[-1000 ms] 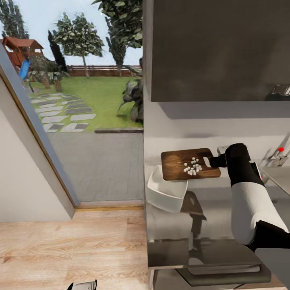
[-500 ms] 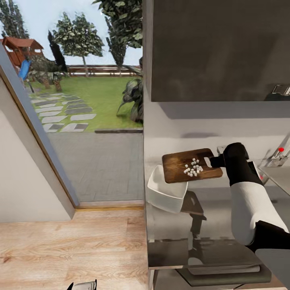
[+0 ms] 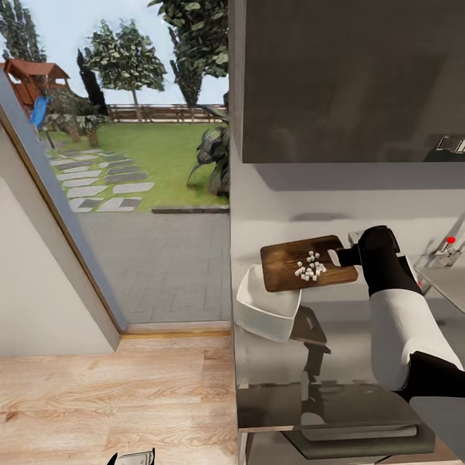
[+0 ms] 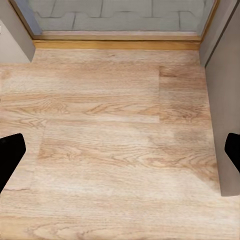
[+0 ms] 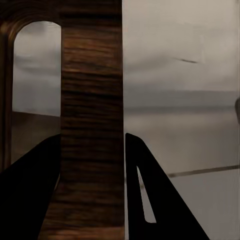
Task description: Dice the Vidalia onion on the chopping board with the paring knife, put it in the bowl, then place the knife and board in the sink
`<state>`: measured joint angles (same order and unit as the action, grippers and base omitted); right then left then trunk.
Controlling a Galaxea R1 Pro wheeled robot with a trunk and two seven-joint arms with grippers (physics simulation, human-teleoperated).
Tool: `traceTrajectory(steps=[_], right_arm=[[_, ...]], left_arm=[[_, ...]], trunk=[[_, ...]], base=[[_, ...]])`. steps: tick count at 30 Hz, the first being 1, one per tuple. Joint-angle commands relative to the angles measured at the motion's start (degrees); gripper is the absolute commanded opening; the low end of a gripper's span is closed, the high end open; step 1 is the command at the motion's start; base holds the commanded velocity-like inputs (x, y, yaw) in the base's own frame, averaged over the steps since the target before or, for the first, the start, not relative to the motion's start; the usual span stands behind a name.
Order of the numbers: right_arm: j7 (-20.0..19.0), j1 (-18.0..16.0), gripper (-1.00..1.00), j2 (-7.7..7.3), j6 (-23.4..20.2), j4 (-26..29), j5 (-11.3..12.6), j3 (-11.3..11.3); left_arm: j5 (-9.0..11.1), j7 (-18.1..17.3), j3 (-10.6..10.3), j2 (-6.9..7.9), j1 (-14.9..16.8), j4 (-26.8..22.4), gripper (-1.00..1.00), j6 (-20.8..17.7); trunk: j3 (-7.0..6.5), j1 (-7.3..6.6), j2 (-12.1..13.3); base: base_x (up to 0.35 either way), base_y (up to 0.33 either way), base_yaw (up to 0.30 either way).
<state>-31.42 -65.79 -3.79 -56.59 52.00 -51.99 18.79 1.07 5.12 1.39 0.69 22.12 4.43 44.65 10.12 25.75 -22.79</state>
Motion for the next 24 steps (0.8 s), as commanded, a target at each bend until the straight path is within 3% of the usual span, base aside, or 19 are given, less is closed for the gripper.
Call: traceTrajectory(steps=[1, 4, 9, 13, 18, 24], right_arm=[[-0.58, -0.17, -1.00, 0.04, -0.09, 0.03, -0.64, 0.06], [-0.57, -0.55, -1.00, 0.44, -0.10, 0.03, -3.27, -0.02], [-0.64, -0.80, -1.00, 2.90, -0.08, 0.03, -10.36, -1.52], [-0.64, -1.32, -1.00, 3.76, -0.10, 0.01, -11.50, -2.02], [-0.63, -4.55, -1.00, 3.91, -0.10, -0.69, -11.79, -2.38], [-0.66, -5.93, -1.00, 4.36, -0.10, -0.81, -11.90, -7.00]], left_arm=[[0.07, -0.03, 0.10, 0.00, 0.11, 0.23, 1.00, 0.35], [0.07, -0.03, 0.10, 0.03, 0.11, 0.23, 1.00, 0.35], [0.07, -0.03, 0.10, 0.04, 0.11, 0.23, 1.00, 0.35], [0.07, -0.01, 0.10, 0.03, 0.11, 0.23, 1.00, 0.35], [0.07, 0.00, 0.10, 0.06, 0.11, 0.23, 1.00, 0.35], [0.07, 0.01, 0.12, 0.05, 0.11, 0.23, 1.00, 0.35]], trunk=[[0.12, 0.04, -0.12], [0.12, 0.04, -0.12], [0.12, 0.04, -0.12], [0.12, 0.04, -0.12], [0.12, 0.04, -0.12], [0.12, 0.04, -0.12]], base=[[0.000, 0.000, 0.000], [0.000, 0.000, 0.000], [0.000, 0.000, 0.000], [0.000, 0.000, 0.000], [0.000, 0.000, 0.000], [0.000, 0.000, 0.000]])
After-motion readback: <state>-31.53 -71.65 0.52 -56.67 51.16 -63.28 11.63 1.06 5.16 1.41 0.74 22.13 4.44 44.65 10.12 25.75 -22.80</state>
